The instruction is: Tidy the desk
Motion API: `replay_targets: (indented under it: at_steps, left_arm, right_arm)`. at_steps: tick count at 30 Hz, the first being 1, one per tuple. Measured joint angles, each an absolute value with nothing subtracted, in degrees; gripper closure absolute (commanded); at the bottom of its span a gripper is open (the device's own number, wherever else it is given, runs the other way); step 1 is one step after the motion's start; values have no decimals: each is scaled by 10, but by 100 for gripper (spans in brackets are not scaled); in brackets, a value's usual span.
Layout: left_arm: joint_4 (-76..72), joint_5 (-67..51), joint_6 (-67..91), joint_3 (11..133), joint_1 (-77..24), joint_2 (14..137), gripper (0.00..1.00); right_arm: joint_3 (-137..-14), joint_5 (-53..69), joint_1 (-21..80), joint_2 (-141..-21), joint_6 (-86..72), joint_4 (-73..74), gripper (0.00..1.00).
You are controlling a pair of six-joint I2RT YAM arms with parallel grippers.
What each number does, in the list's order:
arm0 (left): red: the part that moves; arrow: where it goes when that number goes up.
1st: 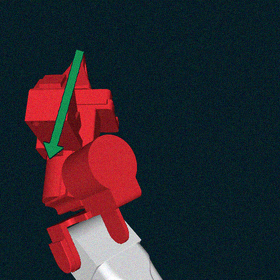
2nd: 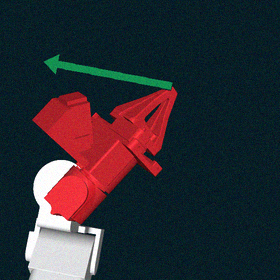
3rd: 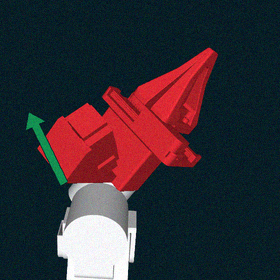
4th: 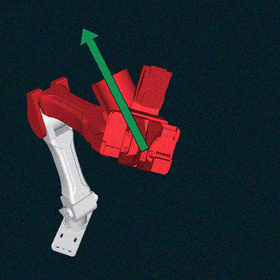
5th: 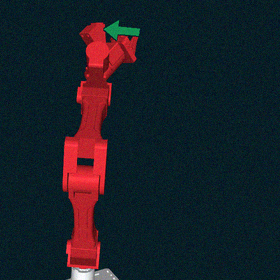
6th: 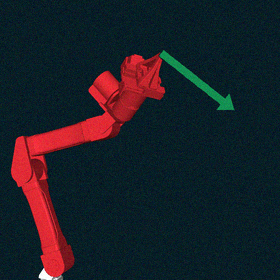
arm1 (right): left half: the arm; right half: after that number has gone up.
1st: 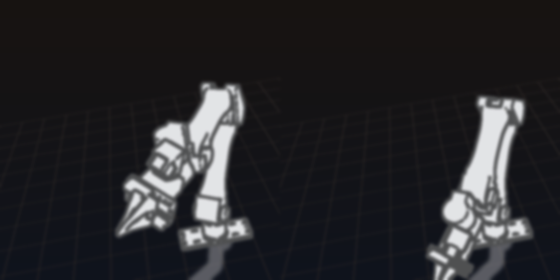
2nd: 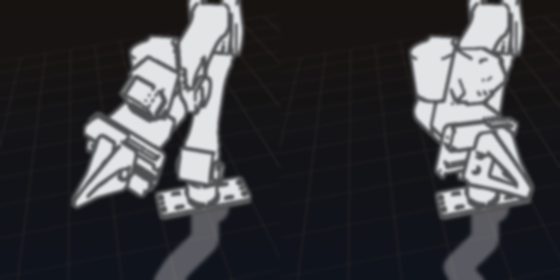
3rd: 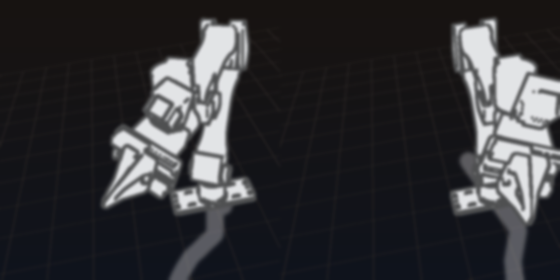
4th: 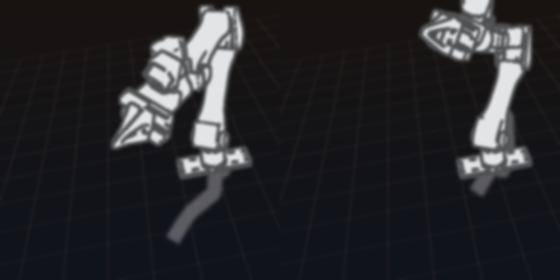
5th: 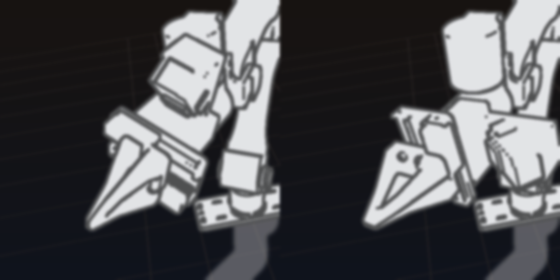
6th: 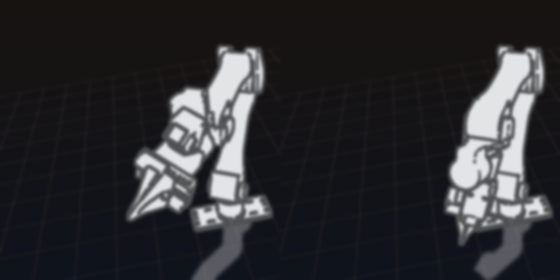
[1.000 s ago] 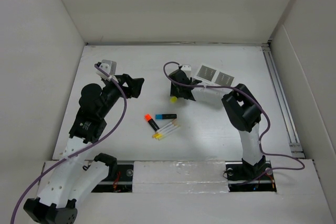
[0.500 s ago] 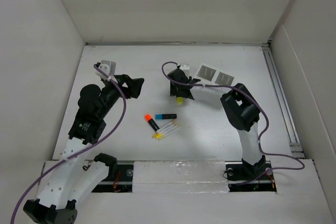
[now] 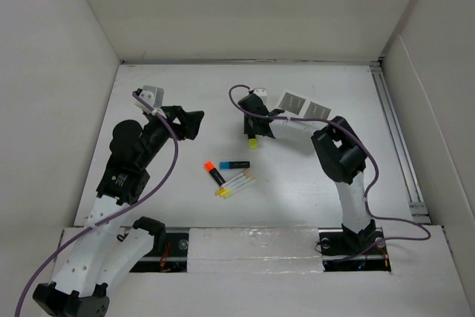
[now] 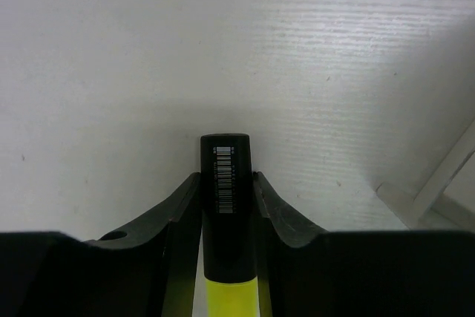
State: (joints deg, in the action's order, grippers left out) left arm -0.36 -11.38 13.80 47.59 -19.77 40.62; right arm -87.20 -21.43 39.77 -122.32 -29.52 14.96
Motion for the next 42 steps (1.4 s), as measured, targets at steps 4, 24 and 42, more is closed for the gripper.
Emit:
replay_targets:
  at_steps: [4, 24, 42]
  left_arm:
    - [-4, -118, 138, 476, -198, 407, 31]
    - [-6, -131, 138, 476, -198, 411, 32]
    - [-6, -135, 138, 476, -198, 411, 33]
  right_arm:
    - [-805, -174, 394, -1168, -295, 124, 93]
    - [-780, -324, 266, -992, -272, -36, 93]
    - [-755, -470, 269, -1024, -265, -21, 88]
